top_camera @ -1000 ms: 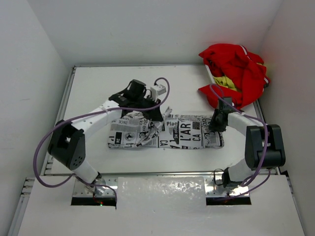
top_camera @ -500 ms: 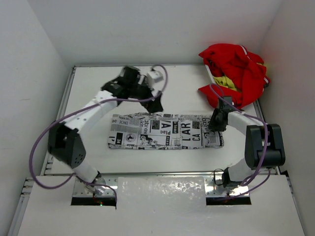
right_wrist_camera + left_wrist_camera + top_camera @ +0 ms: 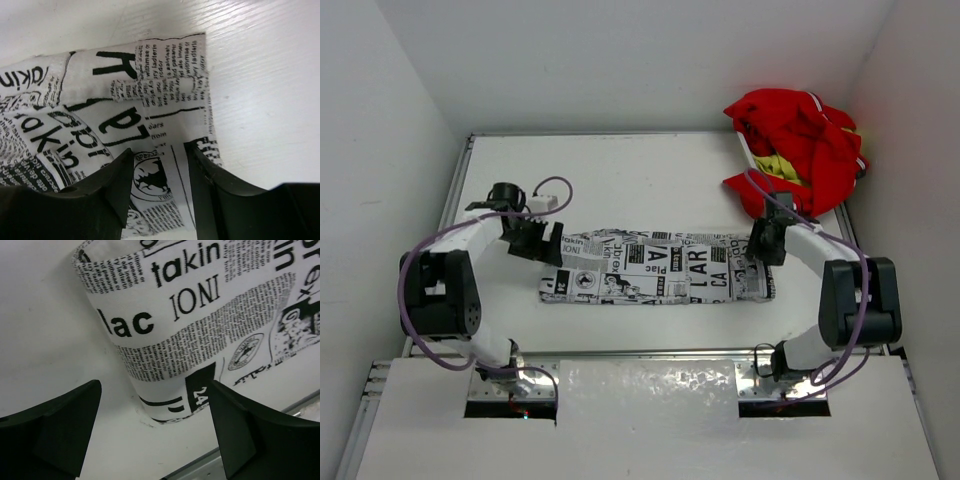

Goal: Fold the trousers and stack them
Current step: Fold the trousers

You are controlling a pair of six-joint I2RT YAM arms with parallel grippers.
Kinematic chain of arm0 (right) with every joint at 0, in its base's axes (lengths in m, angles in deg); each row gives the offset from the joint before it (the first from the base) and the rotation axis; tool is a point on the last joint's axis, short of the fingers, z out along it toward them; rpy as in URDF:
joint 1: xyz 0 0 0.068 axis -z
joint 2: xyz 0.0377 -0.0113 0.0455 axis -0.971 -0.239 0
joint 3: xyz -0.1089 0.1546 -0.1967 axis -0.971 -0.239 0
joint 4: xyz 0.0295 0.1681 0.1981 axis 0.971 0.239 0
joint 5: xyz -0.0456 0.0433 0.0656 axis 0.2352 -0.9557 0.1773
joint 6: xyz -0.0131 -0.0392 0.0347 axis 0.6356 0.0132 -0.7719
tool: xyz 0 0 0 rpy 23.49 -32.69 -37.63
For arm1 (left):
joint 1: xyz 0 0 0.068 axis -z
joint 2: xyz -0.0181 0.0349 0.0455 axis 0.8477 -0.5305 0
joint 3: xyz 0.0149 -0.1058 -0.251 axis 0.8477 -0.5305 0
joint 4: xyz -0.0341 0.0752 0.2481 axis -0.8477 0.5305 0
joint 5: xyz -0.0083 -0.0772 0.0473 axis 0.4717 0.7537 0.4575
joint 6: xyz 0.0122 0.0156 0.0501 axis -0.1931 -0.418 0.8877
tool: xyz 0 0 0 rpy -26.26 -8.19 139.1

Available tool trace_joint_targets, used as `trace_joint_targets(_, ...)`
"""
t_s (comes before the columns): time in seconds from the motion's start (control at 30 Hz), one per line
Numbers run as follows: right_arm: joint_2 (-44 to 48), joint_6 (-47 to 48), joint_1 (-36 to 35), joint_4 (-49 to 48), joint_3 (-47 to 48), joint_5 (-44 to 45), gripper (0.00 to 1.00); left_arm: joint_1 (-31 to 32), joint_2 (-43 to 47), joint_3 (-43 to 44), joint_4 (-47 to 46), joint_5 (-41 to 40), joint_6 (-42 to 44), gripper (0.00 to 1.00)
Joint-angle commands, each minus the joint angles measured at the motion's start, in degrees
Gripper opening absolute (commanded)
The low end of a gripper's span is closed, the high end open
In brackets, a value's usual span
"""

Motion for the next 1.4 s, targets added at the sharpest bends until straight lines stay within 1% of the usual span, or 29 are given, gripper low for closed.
trace_joint_targets(0.0, 4.3, 3.5, -0.4, 3.6, 3.8, 3.4, 0.47, -0.3, -0.3, -0.7, -5.6, -2.0, 0.8, 0.85)
trace_joint_targets(0.07, 5.7, 4.5, -0.4, 6.2, 4.3, 3.8, 0.48, -0.2, -2.1, -3.0, -7.7, -2.3, 0.8, 0.85)
trace_joint_targets(0.1, 6.1, 4.8, -0.3, 7.8, 4.3, 4.2, 0.49, 0.2, -2.8, -2.9, -7.8, -3.3, 0.5, 0.85)
trace_joint_targets(0.17, 7.0, 5.5, -0.4, 9.1, 3.6, 4.1, 0.50, 0.2, -6.1, -1.5, -6.5, -2.6, 1.2, 0.85)
trace_joint_targets(0.27, 7.8, 5.4, -0.3, 9.4, 0.6, 2.8, 0.50, 2.3, -9.8, -0.1, -5.0, -2.7, 2.1, 0.84)
trace_joint_targets(0.33, 7.6, 5.0, -0.4, 8.8, -1.2, 1.9, 0.50, 2.3, -11.7, 0.6, -4.3, -2.4, 2.7, 0.75)
trace_joint_targets(0.37, 7.2, 4.4, -0.4, 8.6, -1.7, 1.3, 0.50, 3.7, -12.2, 0.8, -4.2, -2.0, 2.8, 0.71)
trace_joint_targets(0.4, 6.9, 4.2, -0.4, 7.5, -2.4, 0.6, 0.51, 3.7, -13.2, 1.3, -4.1, -1.7, 3.2, 0.58)
trace_joint_targets(0.43, 6.5, 4.0, -0.4, 6.8, -2.8, -0.9, 0.50, 3.7, -13.7, 1.6, -3.7, -1.4, 3.4, 0.50)
trace_joint_targets(0.47, 5.2, 3.8, -0.4, 5.8, -3.0, -1.4, 0.50, 3.6, -14.1, 1.7, -3.7, -0.7, 3.6, 0.24)
trace_joint_targets(0.5, 4.3, 3.6, -0.4, 5.4, -3.0, -1.8, 0.51, 3.5, -14.1, 1.9, -3.6, -0.5, 3.7, 0.09)
trace_joint_targets(0.53, 3.4, 3.6, -0.4, 5.2, -2.7, -2.5, 0.50, 3.3, -13.7, 2.0, -3.6, -0.1, 3.8, 0.00)
trace_joint_targets(0.63, 1.0, 2.9, -0.7, 4.4, -2.0, -4.1, 0.50, 0.3, -10.6, 4.4, -0.6, 0.5, 5.3, 0.00)
trace_joint_targets(0.67, 0.9, 2.8, -1.2, 3.1, -2.0, -4.4, 0.50, -1.9, -8.0, 6.9, 0.5, 0.6, 6.2, 0.00)
trace_joint_targets(0.73, 0.5, 2.3, -4.3, 1.5, -1.9, -4.7, 0.50, -3.9, -5.4, 10.6, 4.9, 0.5, 7.6, 0.00)
trace_joint_targets(0.77, 0.0, 2.3, -5.5, 0.4, -1.8, -5.6, 0.50, -5.4, -2.9, 14.9, 6.3, 0.2, 8.9, 0.00)
trace_joint_targets(0.83, -2.5, 1.2, -8.7, 0.3, 0.2, -6.2, 0.50, -6.3, 0.2, 19.6, 10.3, -0.5, 10.0, 0.00)
trace_joint_targets(0.87, -3.3, 0.7, -10.5, -0.1, 1.4, -6.3, 0.50, -6.4, 1.1, 24.3, 12.6, -0.5, 11.1, 0.00)
trace_joint_targets(0.9, -4.7, -0.1, -11.5, -0.6, 1.9, -7.8, 0.49, -6.4, 1.7, 26.7, 14.0, 0.8, 11.8, 0.00)
trace_joint_targets(0.93, -5.2, -0.3, -12.4, -1.7, 2.5, -9.6, 0.50, -6.3, 2.2, 31.7, 15.5, 2.0, 12.8, 0.00)
trace_joint_targets(1.0, -6.6, -0.6, -14.6, -2.2, 4.8, -11.5, 0.50, -6.0, 1.9, 36.7, 20.4, 5.7, 13.4, 0.00)
trace_joint_targets(1.03, -6.9, -0.8, -15.2, -2.2, 6.1, -13.3, 0.50, -5.7, 1.3, 40.8, 22.8, 6.8, 13.0, 0.00)
trace_joint_targets(1.07, -6.9, -1.6, -15.4, -2.6, 6.4, -14.3, 0.50, -5.0, 1.1, 42.3, 23.9, 7.7, 12.8, 0.00)
trace_joint_targets(1.1, -6.5, -2.2, -15.3, -3.6, 6.6, -15.0, 0.50, -2.6, 1.1, 43.6, 24.4, 9.5, 12.5, 0.00)
trace_joint_targets(1.17, -6.2, -2.9, -15.4, -4.3, 7.1, -15.8, 0.50, 1.3, 1.1, 43.6, 24.1, 10.9, 10.7, 0.00)
trace_joint_targets(1.2, -6.2, -2.9, -15.3, -4.3, 7.8, -15.8, 0.50, 6.0, 1.0, 42.4, 22.2, 11.1, 8.6, 0.00)
trace_joint_targets(1.23, -6.3, -2.8, -15.4, -4.1, 8.4, -15.8, 0.50, 8.2, 0.6, 42.0, 21.2, 11.3, 7.2, 0.00)
trace_joint_targets(1.27, -6.8, -2.4, -15.3, -3.6, 9.1, -14.9, 0.50, 12.0, 0.0, 41.7, 20.4, 11.7, 6.0, 0.00)
trace_joint_targets(1.37, -8.4, -2.3, -15.3, 0.4, 11.8, -12.1, 0.50, 17.2, -5.9, 44.7, 18.6, 10.3, 1.6, 0.00)
